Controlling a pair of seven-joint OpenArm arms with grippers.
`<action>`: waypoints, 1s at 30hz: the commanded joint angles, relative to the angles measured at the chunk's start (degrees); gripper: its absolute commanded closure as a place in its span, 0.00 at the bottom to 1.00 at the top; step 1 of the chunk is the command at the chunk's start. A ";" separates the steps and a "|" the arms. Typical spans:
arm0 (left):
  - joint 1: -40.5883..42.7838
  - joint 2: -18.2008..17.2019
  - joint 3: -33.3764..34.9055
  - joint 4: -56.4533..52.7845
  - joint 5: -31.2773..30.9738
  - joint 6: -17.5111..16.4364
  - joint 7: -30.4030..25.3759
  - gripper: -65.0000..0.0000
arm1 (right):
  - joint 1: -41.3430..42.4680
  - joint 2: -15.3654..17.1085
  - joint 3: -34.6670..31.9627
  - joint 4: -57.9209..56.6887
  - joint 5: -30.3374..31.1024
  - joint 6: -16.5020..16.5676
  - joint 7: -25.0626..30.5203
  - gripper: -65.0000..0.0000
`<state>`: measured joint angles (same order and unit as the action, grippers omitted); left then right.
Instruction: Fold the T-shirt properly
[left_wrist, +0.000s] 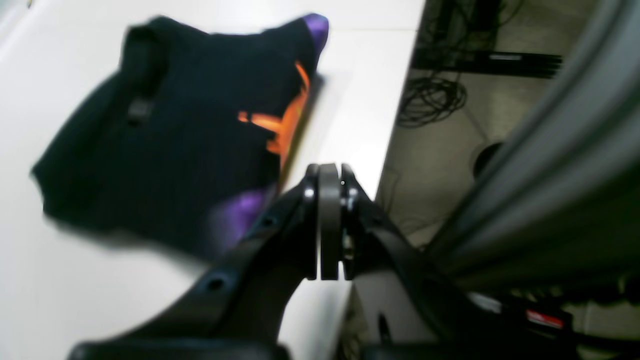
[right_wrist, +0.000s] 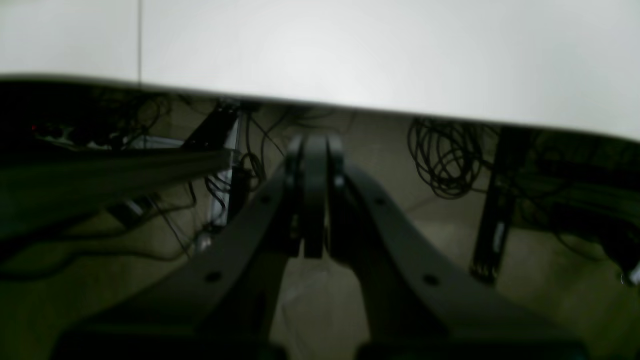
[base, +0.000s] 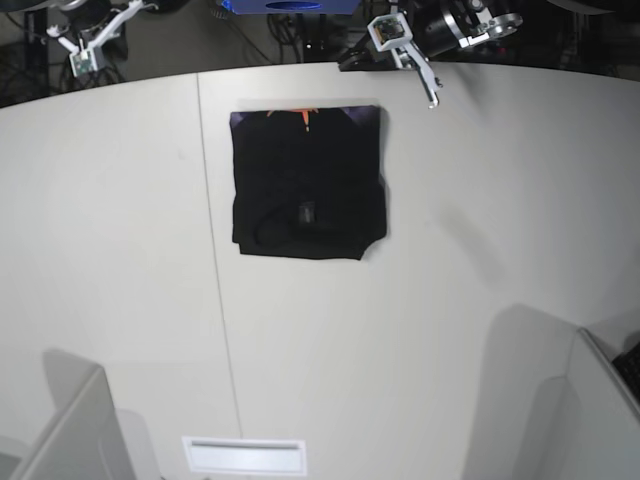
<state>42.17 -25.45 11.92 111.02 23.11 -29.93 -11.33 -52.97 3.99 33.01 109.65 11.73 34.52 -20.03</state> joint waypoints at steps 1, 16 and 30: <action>2.35 -0.70 -1.07 1.11 -0.65 0.26 -1.11 1.00 | -1.84 0.45 0.44 0.99 0.63 0.25 0.82 1.00; 24.60 1.50 -7.66 -2.41 -1.18 0.44 -0.76 1.00 | -9.75 3.97 -0.97 -0.68 -0.78 0.25 -25.20 1.00; 22.31 9.14 -5.20 -32.47 -1.27 8.53 -0.84 1.00 | 2.46 10.56 -26.99 -35.23 -16.69 0.25 -18.69 1.00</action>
<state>63.16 -15.92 6.87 78.06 22.22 -21.21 -11.42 -49.25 13.80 5.87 73.84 -4.91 34.57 -38.26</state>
